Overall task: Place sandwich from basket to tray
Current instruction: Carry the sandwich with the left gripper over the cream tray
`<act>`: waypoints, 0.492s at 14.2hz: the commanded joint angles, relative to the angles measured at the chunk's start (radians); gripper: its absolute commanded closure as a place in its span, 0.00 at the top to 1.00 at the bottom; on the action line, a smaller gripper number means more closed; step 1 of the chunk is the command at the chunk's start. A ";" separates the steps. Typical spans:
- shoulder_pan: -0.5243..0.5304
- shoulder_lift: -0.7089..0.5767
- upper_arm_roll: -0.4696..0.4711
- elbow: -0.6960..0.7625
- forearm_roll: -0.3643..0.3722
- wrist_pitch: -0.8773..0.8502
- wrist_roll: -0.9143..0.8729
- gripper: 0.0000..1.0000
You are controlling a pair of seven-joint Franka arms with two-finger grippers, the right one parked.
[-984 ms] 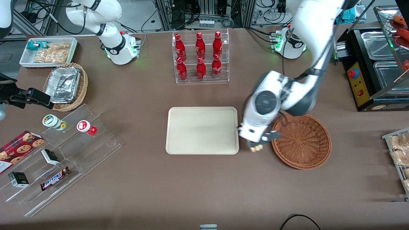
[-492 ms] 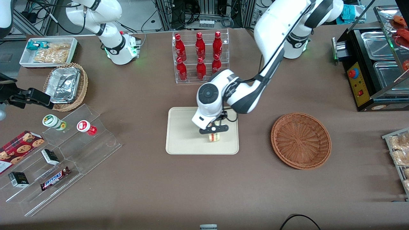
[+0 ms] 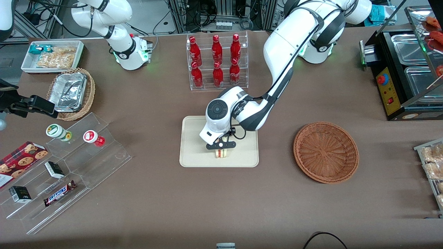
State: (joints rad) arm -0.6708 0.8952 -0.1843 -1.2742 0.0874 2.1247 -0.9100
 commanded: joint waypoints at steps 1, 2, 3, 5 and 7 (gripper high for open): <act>-0.010 0.019 0.002 0.032 0.021 0.001 0.000 0.41; -0.009 0.016 0.002 0.032 0.021 -0.005 0.000 0.74; -0.009 0.007 0.002 0.032 0.020 -0.015 0.000 1.00; -0.001 -0.045 0.003 0.033 0.012 -0.087 0.002 1.00; 0.020 -0.131 0.008 0.023 0.014 -0.147 0.017 1.00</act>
State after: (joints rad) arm -0.6665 0.8650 -0.1828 -1.2322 0.0888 2.0491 -0.9087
